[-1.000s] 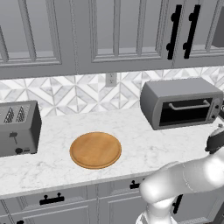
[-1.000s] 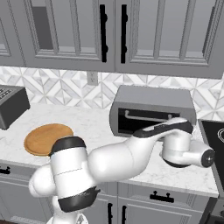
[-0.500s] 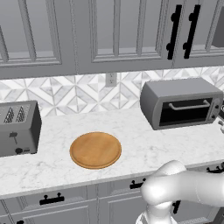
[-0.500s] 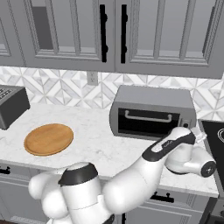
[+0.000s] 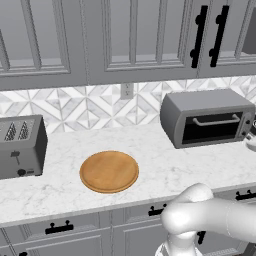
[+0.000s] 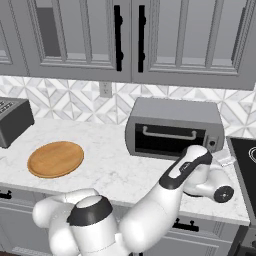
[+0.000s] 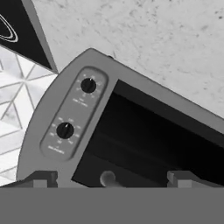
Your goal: Pick up the kebab skewer and baguette bread, and place them inside the toaster oven. Close the toaster oven door and start by setting the timer.
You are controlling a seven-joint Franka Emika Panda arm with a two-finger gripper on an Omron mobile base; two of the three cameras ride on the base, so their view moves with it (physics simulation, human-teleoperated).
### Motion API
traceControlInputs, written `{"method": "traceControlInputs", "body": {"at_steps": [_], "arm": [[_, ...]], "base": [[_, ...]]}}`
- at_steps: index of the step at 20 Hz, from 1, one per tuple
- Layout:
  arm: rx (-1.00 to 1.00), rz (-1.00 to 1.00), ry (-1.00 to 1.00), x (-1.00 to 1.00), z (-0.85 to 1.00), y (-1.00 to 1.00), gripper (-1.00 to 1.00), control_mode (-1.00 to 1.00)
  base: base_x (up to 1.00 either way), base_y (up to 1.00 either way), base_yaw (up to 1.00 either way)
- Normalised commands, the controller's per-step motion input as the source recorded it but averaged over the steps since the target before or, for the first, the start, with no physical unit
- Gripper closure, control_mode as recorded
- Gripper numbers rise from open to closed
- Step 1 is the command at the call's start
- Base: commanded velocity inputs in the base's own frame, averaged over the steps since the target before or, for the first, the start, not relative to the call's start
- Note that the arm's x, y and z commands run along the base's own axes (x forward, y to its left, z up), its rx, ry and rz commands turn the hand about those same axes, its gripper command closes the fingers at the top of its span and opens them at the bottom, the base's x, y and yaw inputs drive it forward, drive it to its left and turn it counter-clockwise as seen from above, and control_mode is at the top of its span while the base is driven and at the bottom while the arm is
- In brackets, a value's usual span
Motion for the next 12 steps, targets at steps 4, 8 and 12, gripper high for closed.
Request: {"method": "traceControlInputs", "body": {"at_steps": [4, 8, 12], "arm": [[0.16, -0.11, 0.00, 0.08, -0.08, -0.08, -1.00, -1.00], [0.17, -0.04, -0.01, 0.00, -0.10, -0.31, -1.00, -1.00], [0.15, -0.01, -0.01, 0.04, -0.16, -0.21, -1.00, -1.00]], "base": [[0.00, 0.00, 0.00], [0.00, 0.00, 0.00], [0.00, 0.00, 0.00]]}}
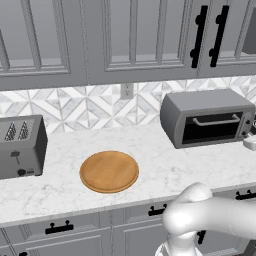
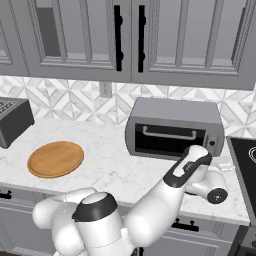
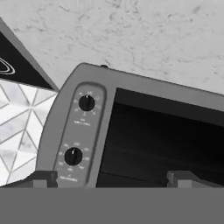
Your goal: Pick up the kebab skewer and baguette bread, and place them inside the toaster oven. Close the toaster oven door and start by setting the timer.
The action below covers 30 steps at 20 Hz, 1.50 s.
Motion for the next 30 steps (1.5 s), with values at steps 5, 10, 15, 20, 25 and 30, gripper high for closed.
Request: {"method": "traceControlInputs", "body": {"at_steps": [5, 10, 15, 20, 25, 30], "arm": [[0.12, 0.00, -0.04, 0.04, -0.24, -0.10, -1.00, -1.00], [0.10, 0.00, -0.05, 0.21, -0.23, 0.00, -1.00, -1.00], [0.02, 0.00, -0.06, 0.30, -0.09, -0.05, -1.00, -1.00], [0.00, 0.00, -0.03, 0.23, -0.10, -0.17, -1.00, -1.00], [0.00, 0.00, 0.00, 0.16, -0.17, -0.20, -1.00, -1.00], [0.00, 0.00, 0.00, 0.17, -0.10, -0.16, -1.00, -1.00]], "base": [[0.00, 0.00, 0.00], [0.00, 0.00, 0.00], [0.00, 0.00, 0.00], [0.00, 0.00, 0.00], [0.00, 0.00, 0.00], [0.00, 0.00, 0.00]]}}
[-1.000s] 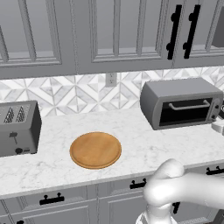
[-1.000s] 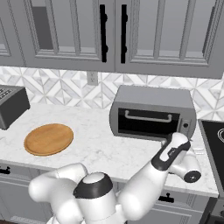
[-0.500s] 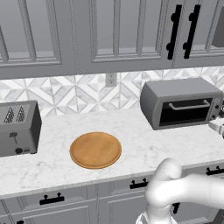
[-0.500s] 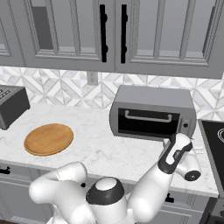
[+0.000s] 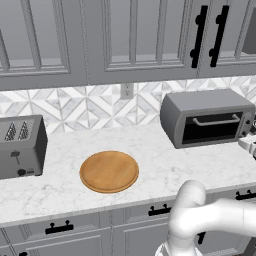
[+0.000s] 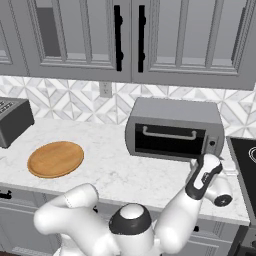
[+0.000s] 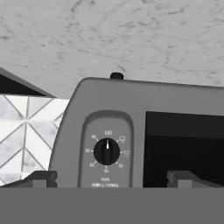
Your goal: Pick up the kebab skewer and baguette bread, and place them inside the toaster oven. Close the toaster oven door and start by setting the timer.
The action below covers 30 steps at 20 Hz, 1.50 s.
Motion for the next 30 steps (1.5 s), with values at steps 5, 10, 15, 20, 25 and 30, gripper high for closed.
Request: {"method": "traceControlInputs", "body": {"at_steps": [5, 10, 15, 20, 25, 30], "arm": [[0.00, 0.00, 0.00, 0.07, -0.14, -0.03, -1.00, -1.00], [0.00, 0.00, 0.00, 0.17, -0.06, 0.00, -1.00, -1.00], [0.00, 0.00, -0.01, 0.13, 0.00, 0.00, -1.00, -1.00], [0.00, -0.01, -0.02, 0.05, 0.00, -0.01, -1.00, -1.00], [0.00, -0.01, -0.04, 0.00, -0.01, 0.00, -1.00, -1.00], [0.00, -0.02, -0.04, 0.00, 0.00, 0.00, -1.00, -1.00]], "base": [[0.00, 0.00, 0.00], [0.00, 0.00, 0.00], [0.00, 0.00, 0.00], [0.00, 0.00, 0.00], [0.00, 0.00, 0.00], [0.00, 0.00, 0.00]]}}
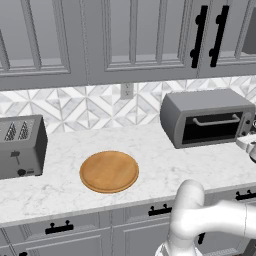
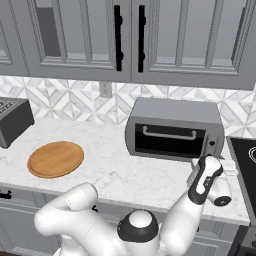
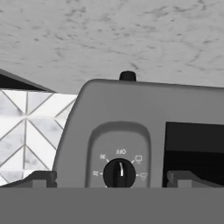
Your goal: Pick up the kebab skewer and baguette bread, and place them inside the toaster oven. Close the toaster oven door and start by setting the timer.
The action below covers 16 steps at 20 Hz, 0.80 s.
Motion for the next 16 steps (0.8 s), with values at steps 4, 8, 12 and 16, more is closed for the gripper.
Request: {"method": "traceControlInputs", "body": {"at_steps": [4, 8, 12, 16], "arm": [[0.00, -0.03, -0.01, 0.00, -0.04, 0.00, -1.00, -1.00], [0.00, -0.04, -0.01, 0.00, 0.00, 0.00, -1.00, -1.00], [0.00, -0.04, -0.02, 0.00, 0.00, 0.00, -1.00, -1.00], [0.00, -0.05, -0.01, 0.00, 0.00, 0.04, -1.00, -1.00]], "base": [[0.00, 0.00, 0.00], [0.00, 0.00, 0.00], [0.00, 0.00, 0.00], [0.00, 0.00, 0.00]]}}
